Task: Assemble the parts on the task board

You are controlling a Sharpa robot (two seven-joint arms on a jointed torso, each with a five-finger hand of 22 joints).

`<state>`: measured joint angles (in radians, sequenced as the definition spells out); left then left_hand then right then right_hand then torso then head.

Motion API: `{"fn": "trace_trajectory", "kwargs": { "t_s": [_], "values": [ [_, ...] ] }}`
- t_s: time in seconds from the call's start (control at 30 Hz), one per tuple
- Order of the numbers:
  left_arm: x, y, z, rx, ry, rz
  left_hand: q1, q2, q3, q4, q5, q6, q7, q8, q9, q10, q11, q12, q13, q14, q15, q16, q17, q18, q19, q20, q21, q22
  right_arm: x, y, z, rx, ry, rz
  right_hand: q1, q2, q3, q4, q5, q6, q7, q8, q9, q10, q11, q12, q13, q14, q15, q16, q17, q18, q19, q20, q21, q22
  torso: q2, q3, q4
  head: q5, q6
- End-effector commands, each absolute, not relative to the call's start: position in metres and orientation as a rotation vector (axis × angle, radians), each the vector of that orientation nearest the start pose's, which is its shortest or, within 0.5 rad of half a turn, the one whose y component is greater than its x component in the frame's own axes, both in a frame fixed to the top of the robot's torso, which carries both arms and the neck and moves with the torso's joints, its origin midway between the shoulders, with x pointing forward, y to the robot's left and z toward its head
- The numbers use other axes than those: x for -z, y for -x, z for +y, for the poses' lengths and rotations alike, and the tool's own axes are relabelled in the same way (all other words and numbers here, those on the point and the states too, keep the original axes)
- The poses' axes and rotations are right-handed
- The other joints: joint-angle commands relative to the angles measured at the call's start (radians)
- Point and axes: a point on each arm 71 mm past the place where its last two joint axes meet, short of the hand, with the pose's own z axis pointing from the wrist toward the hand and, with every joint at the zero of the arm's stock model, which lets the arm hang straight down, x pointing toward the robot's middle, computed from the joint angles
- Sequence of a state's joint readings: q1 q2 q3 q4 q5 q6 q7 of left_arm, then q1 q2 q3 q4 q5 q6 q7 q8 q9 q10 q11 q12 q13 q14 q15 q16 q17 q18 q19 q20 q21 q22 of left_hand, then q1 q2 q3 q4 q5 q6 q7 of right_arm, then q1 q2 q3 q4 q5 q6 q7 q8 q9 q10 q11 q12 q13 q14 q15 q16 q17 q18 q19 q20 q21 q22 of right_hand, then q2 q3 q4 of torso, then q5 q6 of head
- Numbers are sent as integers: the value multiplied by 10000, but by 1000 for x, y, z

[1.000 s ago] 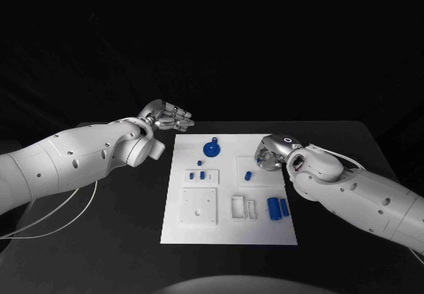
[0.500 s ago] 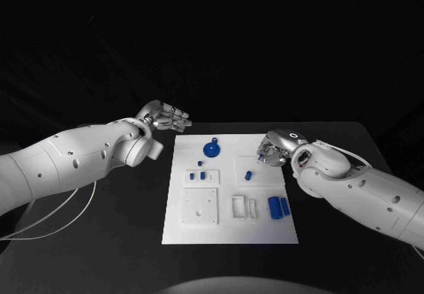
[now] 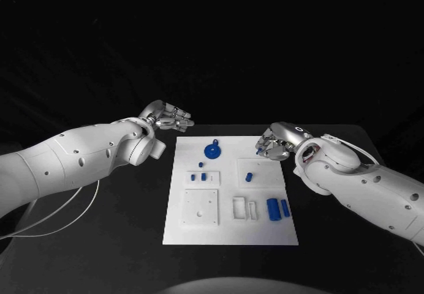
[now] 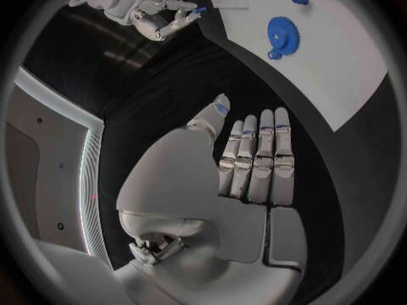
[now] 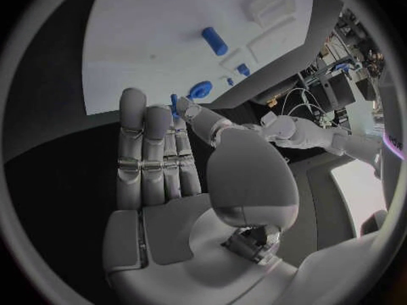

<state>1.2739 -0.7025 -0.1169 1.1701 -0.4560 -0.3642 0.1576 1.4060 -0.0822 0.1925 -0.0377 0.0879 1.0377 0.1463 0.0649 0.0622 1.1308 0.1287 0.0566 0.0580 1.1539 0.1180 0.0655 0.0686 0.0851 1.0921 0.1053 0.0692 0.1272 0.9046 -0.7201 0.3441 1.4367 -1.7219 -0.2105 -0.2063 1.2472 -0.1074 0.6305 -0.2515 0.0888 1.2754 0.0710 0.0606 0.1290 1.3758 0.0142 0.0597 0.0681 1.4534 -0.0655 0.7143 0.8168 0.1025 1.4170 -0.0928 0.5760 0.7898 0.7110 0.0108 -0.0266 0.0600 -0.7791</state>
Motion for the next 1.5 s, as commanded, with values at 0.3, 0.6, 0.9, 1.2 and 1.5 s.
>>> {"fn": "trace_trajectory", "kwargs": {
  "t_s": [0.3, 0.6, 0.9, 1.2, 1.5],
  "values": [
    [190, -557, 236, 10355, 7563, 15604, 1, 156, 25, -12, -41, 7, -34, -18, 5, -12, -10, 20, 3, -5, 12, -41, -13, 20, 69, -10, 78, -48, 205, -467, -131, -6975, 1859, 16188, -15, 102, -37, -30, 30, 50, 31, 39, 27, 74, 2, 22, 7, 25, -49, -68, 6, 174, 91, -8, -98, 133, -242, -93, -10, 559, -184],
    [191, -560, 224, 10437, 7587, 15413, -12, 176, 47, -8, -32, 27, -39, -17, 5, 7, -16, 20, 3, 15, 3, -40, -13, 18, 82, -20, 87, -53, 227, -444, -86, -7291, 3136, 16299, -28, 99, 5, -59, 5, 63, 23, 38, 28, 83, -3, 21, 7, 29, -50, -60, 1, 170, 126, -9, -161, 280, -422, -157, 21, 962, -365],
    [194, -564, 209, 10603, 7629, 15385, -21, 208, 73, 0, -22, 32, -42, -17, 5, 16, -22, 19, 2, 28, -3, -41, -12, 15, 87, -27, 92, -57, 250, -430, -60, -7207, 4031, 16506, -43, 97, 39, -97, -6, 70, 23, 39, 26, 92, -1, 21, 8, 29, -51, -33, -24, 178, 157, -12, -276, 640, -497, -229, 71, 1228, -507],
    [195, -565, 199, 10742, 7584, 15411, -35, 205, 88, -11, -10, 29, -40, -18, 4, 12, -19, 19, 2, 24, -3, -41, -13, 10, 86, -29, 95, -62, 268, -424, -49, -7069, 4496, 16696, -39, 92, 52, -107, 2, 70, 22, 37, 24, 95, -1, 21, 8, 33, -52, -27, -35, 182, 172, -13, -314, 712, -474, -213, 74, 1446, -661],
    [195, -565, 195, 10834, 7553, 15488, -58, 215, 98, -22, -15, 16, -37, -17, 5, -6, -14, 18, 2, 8, 4, -42, -14, 7, 78, -27, 94, -70, 279, -419, -43, -7074, 4706, 16872, -53, 105, 50, -124, 3, 75, 23, 40, 23, 100, -10, 21, 9, 34, -56, -7, -67, 185, 204, -17, -373, 904, -485, -212, 44, 1607, -821]
  ]
}}
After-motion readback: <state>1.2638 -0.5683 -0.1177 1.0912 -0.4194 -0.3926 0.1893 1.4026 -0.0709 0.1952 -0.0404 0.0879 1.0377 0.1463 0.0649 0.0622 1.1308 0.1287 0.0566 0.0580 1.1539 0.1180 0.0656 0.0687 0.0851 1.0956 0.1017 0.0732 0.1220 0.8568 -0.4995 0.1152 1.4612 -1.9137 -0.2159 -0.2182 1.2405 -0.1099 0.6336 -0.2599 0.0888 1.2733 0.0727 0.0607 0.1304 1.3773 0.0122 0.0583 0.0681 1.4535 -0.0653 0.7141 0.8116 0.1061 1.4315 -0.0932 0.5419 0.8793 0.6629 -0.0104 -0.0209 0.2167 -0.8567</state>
